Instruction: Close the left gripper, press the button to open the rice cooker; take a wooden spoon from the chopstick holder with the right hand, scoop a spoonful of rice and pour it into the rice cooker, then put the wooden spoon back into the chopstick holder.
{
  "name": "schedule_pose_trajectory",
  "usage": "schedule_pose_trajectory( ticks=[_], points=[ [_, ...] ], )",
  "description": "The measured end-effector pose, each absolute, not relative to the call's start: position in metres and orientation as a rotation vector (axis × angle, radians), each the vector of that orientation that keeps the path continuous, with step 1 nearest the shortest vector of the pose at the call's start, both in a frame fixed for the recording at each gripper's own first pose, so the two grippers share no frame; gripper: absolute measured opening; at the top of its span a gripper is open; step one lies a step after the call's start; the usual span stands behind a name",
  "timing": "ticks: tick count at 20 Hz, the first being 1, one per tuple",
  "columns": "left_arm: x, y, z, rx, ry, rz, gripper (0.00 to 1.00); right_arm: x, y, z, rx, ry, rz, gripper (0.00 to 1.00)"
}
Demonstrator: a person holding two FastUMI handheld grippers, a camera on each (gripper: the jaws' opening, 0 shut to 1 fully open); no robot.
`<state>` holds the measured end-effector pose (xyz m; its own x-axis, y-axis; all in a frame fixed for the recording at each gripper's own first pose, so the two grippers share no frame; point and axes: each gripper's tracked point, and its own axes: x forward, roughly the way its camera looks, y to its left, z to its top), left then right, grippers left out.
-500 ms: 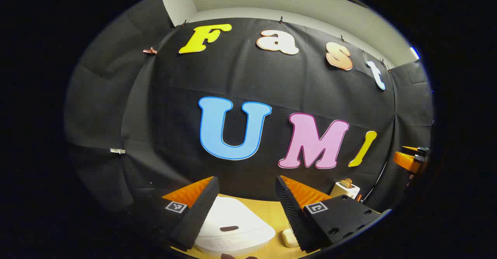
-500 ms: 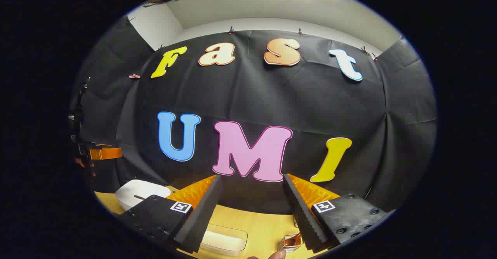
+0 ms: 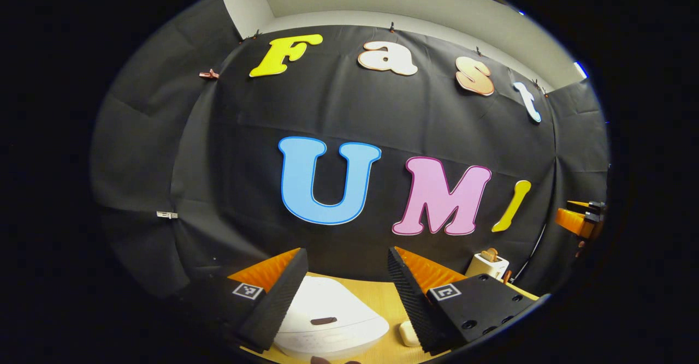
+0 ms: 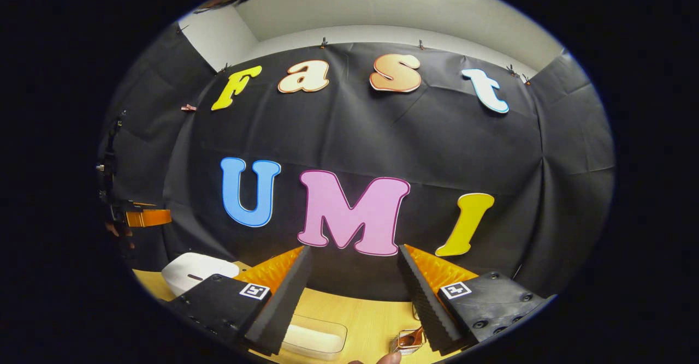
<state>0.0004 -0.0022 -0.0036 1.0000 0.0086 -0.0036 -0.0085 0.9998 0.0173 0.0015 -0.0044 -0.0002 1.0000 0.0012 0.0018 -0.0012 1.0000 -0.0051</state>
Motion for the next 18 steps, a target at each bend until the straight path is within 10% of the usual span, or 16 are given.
schedule_pose_trajectory(
  ticks=[10,16,18],
  points=[
    [0.005,-0.004,-0.007,-0.012,0.021,-0.013,0.92,0.003,-0.006,-0.003,-0.007,0.002,-0.003,0.97],
    [0.017,0.000,-0.020,-0.026,0.064,-0.033,0.17,0.003,-0.007,-0.004,-0.018,0.007,-0.013,0.97],
    [0.024,0.011,-0.036,-0.012,0.109,0.001,0.05,0.003,-0.008,-0.005,-0.020,0.007,-0.016,0.97]
  ],
)
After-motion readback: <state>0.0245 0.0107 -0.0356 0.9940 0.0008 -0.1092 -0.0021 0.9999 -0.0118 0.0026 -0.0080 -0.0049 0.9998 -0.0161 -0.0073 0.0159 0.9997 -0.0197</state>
